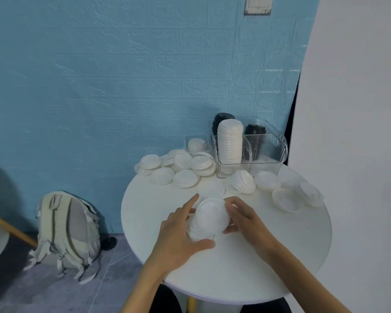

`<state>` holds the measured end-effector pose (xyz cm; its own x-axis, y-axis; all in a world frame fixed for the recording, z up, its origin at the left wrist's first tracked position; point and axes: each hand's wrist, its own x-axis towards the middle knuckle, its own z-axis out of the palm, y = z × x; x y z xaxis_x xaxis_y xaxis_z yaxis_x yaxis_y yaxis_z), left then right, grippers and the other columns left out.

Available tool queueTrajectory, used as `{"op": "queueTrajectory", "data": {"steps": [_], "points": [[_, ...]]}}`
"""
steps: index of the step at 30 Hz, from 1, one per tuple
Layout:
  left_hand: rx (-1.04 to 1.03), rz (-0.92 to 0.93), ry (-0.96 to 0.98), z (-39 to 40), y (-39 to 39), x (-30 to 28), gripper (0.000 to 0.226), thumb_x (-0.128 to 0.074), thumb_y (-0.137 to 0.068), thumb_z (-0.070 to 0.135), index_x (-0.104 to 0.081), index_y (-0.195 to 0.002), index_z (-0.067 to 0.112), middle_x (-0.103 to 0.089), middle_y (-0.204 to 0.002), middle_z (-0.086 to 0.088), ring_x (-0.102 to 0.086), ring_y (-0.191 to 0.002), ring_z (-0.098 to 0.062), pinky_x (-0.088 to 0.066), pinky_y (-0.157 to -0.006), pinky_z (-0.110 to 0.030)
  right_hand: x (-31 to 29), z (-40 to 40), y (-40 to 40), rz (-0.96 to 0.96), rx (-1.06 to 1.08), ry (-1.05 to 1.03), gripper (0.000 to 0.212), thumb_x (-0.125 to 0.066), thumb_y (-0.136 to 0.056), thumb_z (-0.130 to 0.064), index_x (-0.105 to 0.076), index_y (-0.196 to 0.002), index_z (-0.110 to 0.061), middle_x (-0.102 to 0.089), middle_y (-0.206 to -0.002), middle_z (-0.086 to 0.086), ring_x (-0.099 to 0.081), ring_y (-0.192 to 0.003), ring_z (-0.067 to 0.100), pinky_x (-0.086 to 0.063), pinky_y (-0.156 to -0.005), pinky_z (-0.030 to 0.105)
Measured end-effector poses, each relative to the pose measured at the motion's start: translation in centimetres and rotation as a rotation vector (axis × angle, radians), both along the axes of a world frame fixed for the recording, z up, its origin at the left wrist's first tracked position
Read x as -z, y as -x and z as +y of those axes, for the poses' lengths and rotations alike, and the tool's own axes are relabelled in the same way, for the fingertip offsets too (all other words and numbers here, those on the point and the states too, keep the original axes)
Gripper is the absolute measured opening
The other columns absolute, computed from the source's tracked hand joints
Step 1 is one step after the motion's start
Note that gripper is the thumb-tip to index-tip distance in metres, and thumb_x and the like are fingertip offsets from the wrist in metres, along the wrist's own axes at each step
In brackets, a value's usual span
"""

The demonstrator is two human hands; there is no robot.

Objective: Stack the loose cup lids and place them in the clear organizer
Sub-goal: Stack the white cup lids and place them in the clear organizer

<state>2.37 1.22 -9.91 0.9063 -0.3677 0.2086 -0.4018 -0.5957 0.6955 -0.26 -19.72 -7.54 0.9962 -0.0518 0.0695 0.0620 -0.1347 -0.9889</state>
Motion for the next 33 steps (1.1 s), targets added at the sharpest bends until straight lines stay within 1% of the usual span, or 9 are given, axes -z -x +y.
{"op": "queueTrajectory", "data": {"steps": [3, 6, 10, 14, 16, 19, 22, 29, 33], "points": [[0.036, -0.003, 0.028, 0.3, -0.2, 0.4, 0.100, -0.088, -0.061, 0.061, -0.021, -0.133, 0.081, -0.044, -0.131, 0.037, -0.041, -0.124, 0.002, -0.036, -0.110, -0.035, 0.8, 1.1, -1.0, 0.004, 0.045, 0.223, 0.018, -0.047, -0.108, -0.026, -0.062, -0.101, -0.020, -0.069, -0.081, 0.002, -0.058, -0.057, 0.011, -0.051, -0.063, 0.031], [0.034, 0.008, 0.077, 0.5, -0.5, 0.9, 0.094, -0.088, -0.058, 0.062, -0.032, -0.132, 0.076, -0.046, -0.132, 0.039, -0.044, -0.127, 0.007, -0.039, -0.111, -0.035, 1.3, 1.6, -1.9, -0.045, 0.093, 0.498, 0.017, -0.047, -0.106, -0.032, -0.063, -0.099, -0.032, -0.070, -0.093, -0.011, -0.063, -0.080, 0.009, -0.050, -0.079, 0.030], [0.019, 0.001, 0.107, 0.3, -0.3, 0.9, 0.092, -0.092, -0.060, 0.056, -0.037, -0.134, 0.063, -0.051, -0.130, 0.036, -0.048, -0.123, 0.009, -0.041, -0.105, -0.022, 1.8, 1.1, -2.5, -0.071, -0.079, 0.529, 0.008, -0.060, -0.097, -0.048, -0.062, -0.105, -0.049, -0.064, -0.110, -0.013, -0.060, -0.100, 0.008, -0.046, -0.086, 0.022], [0.004, -0.006, 0.091, 0.4, -0.4, 0.9, 0.085, -0.094, -0.057, 0.056, -0.044, -0.126, 0.056, -0.049, -0.125, 0.035, -0.049, -0.117, 0.014, -0.037, -0.098, -0.007, 2.4, 0.8, -2.4, -0.110, -0.196, 0.545, 0.041, -0.073, -0.080, -0.063, -0.062, -0.114, -0.043, -0.059, -0.113, -0.010, -0.054, -0.104, 0.002, -0.039, -0.086, 0.013], [0.008, -0.006, 0.089, 0.3, -0.3, 0.9, 0.089, -0.091, -0.055, 0.062, -0.050, -0.133, 0.048, -0.051, -0.130, 0.031, -0.051, -0.119, 0.010, -0.041, -0.101, -0.012, 2.4, 0.8, -2.2, -0.101, -0.175, 0.529, 0.052, -0.076, -0.078, -0.062, -0.062, -0.121, -0.037, -0.058, -0.118, -0.007, -0.055, -0.105, 0.000, -0.039, -0.086, 0.008], [0.010, 0.005, 0.064, 0.3, -0.1, 0.7, 0.106, -0.088, -0.054, 0.068, -0.043, -0.147, 0.044, -0.051, -0.133, 0.029, -0.051, -0.122, 0.005, -0.042, -0.104, -0.020, 2.4, 1.3, -1.9, -0.156, -0.116, 0.512, 0.038, -0.084, -0.080, -0.041, -0.058, -0.107, -0.045, -0.061, -0.112, -0.015, -0.055, -0.093, -0.001, -0.039, -0.081, 0.007], [-0.003, 0.010, 0.086, 0.2, 0.0, 0.5, 0.096, -0.089, -0.054, 0.067, -0.051, -0.139, 0.046, -0.054, -0.127, 0.030, -0.054, -0.118, 0.009, -0.040, -0.097, -0.007, 2.6, 1.7, -1.6, -0.216, -0.079, 0.494, 0.039, -0.088, -0.072, -0.044, -0.060, -0.099, -0.048, -0.063, -0.105, -0.018, -0.054, -0.091, -0.003, -0.039, -0.080, 0.008], [-0.044, 0.029, 0.029, 0.1, 0.1, 0.0, 0.080, -0.092, -0.063, 0.055, -0.059, -0.135, 0.041, -0.057, -0.117, 0.029, -0.050, -0.112, 0.001, -0.034, -0.089, -0.005, 2.2, 1.7, -1.6, -0.189, -0.051, 0.550, 0.042, -0.091, -0.071, -0.042, -0.073, -0.106, -0.027, -0.066, -0.102, -0.011, -0.058, -0.084, 0.003, -0.046, -0.080, 0.021], [-0.053, 0.051, 0.011, 0.0, 0.3, -0.1, 0.082, -0.090, -0.066, 0.056, -0.057, -0.139, 0.039, -0.059, -0.127, 0.023, -0.048, -0.119, -0.004, -0.036, -0.098, -0.017, 1.7, 1.2, -2.3, -0.183, -0.081, 0.638, 0.033, -0.081, -0.084, -0.041, -0.071, -0.112, -0.027, -0.066, -0.108, -0.010, -0.056, -0.086, 0.000, -0.043, -0.081, 0.023]]}}
